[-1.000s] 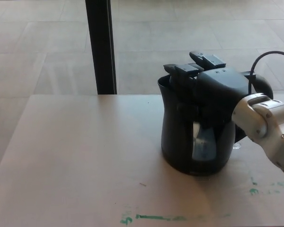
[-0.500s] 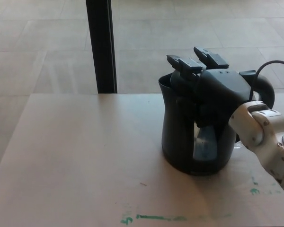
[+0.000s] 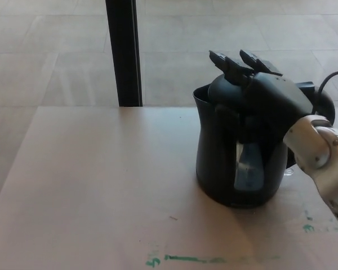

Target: The robot uses its right hand to push down on the lid of a kettle kept in the middle of the desk to close it

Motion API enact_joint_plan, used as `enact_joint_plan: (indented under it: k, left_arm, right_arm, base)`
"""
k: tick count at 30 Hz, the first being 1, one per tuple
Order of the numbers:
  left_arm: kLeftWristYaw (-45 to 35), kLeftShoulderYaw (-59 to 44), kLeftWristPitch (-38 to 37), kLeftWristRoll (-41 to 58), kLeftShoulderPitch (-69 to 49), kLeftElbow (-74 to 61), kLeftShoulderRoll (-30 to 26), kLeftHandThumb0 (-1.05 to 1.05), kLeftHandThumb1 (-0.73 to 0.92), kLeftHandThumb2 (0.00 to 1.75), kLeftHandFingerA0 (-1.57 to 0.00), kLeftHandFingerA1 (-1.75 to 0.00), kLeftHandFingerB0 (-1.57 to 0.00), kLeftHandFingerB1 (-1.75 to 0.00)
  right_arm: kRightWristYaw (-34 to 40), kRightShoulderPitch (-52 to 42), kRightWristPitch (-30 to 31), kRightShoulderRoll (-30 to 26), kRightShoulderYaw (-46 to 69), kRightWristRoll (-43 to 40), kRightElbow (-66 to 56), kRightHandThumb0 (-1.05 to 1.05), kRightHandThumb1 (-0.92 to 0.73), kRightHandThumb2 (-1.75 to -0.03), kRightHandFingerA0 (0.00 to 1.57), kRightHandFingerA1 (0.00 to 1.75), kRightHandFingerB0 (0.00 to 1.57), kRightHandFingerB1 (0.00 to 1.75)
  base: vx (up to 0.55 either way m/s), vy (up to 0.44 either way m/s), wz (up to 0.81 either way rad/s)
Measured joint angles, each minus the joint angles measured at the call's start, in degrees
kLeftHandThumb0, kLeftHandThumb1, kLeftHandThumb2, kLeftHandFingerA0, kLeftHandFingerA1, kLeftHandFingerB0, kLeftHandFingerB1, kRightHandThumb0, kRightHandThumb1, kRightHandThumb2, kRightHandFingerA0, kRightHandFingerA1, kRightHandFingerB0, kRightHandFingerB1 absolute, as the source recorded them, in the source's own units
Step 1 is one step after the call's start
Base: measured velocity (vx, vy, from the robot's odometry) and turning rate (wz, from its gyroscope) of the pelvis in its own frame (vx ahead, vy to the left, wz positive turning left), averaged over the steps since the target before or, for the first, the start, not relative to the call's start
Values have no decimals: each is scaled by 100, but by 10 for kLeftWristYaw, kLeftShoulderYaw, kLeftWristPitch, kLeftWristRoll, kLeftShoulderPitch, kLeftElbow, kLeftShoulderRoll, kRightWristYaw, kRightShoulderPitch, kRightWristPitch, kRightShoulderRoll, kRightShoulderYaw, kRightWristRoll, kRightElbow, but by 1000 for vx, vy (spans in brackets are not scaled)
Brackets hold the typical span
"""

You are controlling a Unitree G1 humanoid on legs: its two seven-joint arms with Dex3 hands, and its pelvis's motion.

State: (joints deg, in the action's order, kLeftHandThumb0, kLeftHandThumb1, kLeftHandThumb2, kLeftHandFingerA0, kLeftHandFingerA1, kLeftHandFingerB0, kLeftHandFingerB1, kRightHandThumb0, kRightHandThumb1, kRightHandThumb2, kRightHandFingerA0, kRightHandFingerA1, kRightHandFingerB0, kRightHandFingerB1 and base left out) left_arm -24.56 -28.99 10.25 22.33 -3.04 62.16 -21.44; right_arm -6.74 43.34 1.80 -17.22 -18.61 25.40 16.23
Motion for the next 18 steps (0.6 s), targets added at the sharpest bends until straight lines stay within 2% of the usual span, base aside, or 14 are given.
enact_joint_plan:
  k: [1, 2, 3, 7, 8, 10, 11, 12, 13, 14, 15, 18]
  left_arm:
    - [0, 0, -1, 0, 2, 3, 0, -88, 92, 72, -41, -48, -34, -40]
    - [0, 0, -2, 0, 3, 5, 0, -89, 92, 73, -41, -46, -34, -39]
    - [0, 1, -3, 0, 4, 8, 0, -89, 92, 72, -43, -46, -36, -39]
    - [0, 2, -5, 0, 8, 13, 0, -87, 92, 73, -43, -46, -36, -39]
    - [0, 2, -6, 0, 9, 15, 0, -87, 92, 75, -43, -46, -34, -39]
    - [0, 2, -7, 0, 11, 18, 0, -87, 92, 75, -43, -45, -34, -39]
    - [0, 2, -7, 0, 11, 20, 0, -86, 92, 75, -43, -45, -34, -38]
    - [0, 2, -9, 0, 11, 20, 0, -86, 92, 75, -43, -45, -34, -38]
    - [0, 2, -9, 0, 12, 21, 0, -86, 92, 74, -43, -45, -35, -38]
    - [0, 2, -9, 0, 12, 22, 0, -86, 92, 76, -42, -45, -34, -39]
    - [0, 2, -9, 0, 12, 23, 0, -87, 92, 76, -42, -45, -34, -39]
    - [0, 2, -9, 0, 12, 25, 0, -89, 92, 77, -45, -48, -36, -41]
  right_arm:
    - [-10, 0, 8, 0, 11, -9, -12, -100, -91, -128, 0, 11, 0, 7]
    - [-15, 0, 13, 0, 18, -14, -19, -83, -80, -123, 0, 19, 0, 20]
    - [-24, 0, 21, -1, 30, -23, -31, -88, -79, -121, 0, 15, 0, 16]
    - [-47, 0, 50, -4, 80, -54, -69, -90, -84, -124, 0, 12, 0, 18]
    - [-51, 0, 56, -6, 91, -61, -76, -93, -84, -124, 5, 12, 9, 19]
    - [-62, -1, 71, -15, 128, -79, -99, -92, -83, -123, 7, 13, 8, 20]
    - [-67, -2, 77, -20, 144, -86, -108, -77, -74, -120, 0, 26, 2, 29]
    - [-71, -3, 83, -26, 161, -94, -117, -87, -80, -120, 4, 21, 13, 27]
    - [-75, -4, 89, -31, 177, -101, -126, -75, -75, -120, 0, 28, 5, 31]
    - [-80, -7, 95, -37, 196, -108, -133, -87, -91, -83, 4, 26, 7, 26]
    - [-84, -11, 100, -43, 215, -116, -140, -81, -92, -81, 6, 29, 9, 29]
    - [-93, -25, 111, -60, 263, -134, -152, -82, -92, -78, 11, 31, 11, 30]
  base:
    - [0, 0, 0]
    - [0, 0, 0]
    - [0, 0, 0]
    - [0, 0, 0]
    - [0, 0, 0]
    - [0, 0, 0]
    - [0, 0, 0]
    - [0, 0, 0]
    - [0, 0, 0]
    - [0, 0, 0]
    - [0, 0, 0]
    - [0, 0, 0]
